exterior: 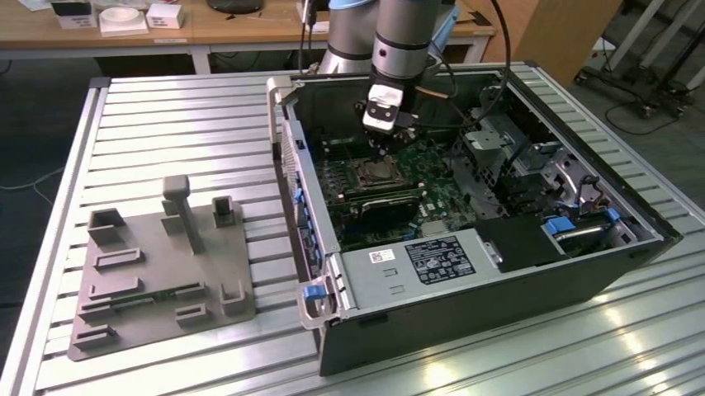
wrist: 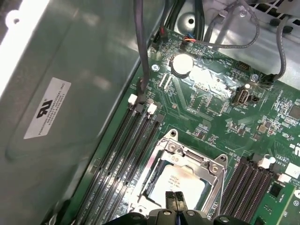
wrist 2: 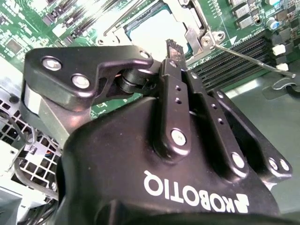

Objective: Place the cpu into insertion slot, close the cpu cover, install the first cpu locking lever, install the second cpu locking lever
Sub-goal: 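Install the first cpu locking lever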

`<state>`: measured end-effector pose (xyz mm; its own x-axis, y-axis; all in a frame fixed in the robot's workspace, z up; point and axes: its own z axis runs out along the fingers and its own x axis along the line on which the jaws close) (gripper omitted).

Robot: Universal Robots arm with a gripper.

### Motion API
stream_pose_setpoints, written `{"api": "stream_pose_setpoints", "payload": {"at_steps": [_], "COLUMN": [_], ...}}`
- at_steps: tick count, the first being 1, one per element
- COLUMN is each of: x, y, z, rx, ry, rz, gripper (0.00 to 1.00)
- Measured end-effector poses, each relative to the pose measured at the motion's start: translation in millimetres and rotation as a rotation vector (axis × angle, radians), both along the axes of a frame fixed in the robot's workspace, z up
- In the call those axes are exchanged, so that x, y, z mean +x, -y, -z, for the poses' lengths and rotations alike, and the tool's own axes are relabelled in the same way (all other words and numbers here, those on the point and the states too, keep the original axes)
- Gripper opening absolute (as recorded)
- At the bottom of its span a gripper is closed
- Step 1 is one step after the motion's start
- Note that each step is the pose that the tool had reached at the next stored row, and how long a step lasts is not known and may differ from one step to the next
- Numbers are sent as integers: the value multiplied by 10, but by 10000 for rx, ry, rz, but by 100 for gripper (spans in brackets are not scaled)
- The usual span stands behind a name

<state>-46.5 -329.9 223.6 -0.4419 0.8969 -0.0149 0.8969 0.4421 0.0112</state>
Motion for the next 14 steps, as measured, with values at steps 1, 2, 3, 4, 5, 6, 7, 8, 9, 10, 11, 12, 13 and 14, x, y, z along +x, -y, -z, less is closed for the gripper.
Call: {"api": "stream_pose_setpoints", "payload": {"at_steps": [1, 2, 3, 4, 5, 6, 7, 8, 9, 10, 11, 12, 13, 14], "x": [0, 0, 0, 0, 0, 0, 0, 0, 0, 0, 0, 0, 0, 0], "y": [0, 0, 0, -1, -1, 0, 0, 0, 0, 0, 0, 0, 0, 0], "z": [-5, -8, -10, -11, -11, -12, -12, -12, -12, -13, -13, -13, -13, -13], "rx": [0, 1, 2, 3, 4, 2, 1, 1, 0, 0, 0, 0, 0, 0], "ry": [0, 1, 1, 2, 3, 2, 1, 0, 0, 0, 0, 0, 0, 0], "rz": [-13, -33, -62, -105, -167, -261, -422, -581, -702, -763, -820, -897, -1001, -1147], "gripper": [10, 10, 10, 10, 10, 10, 10, 10, 10, 10, 10, 10, 10, 10]}}
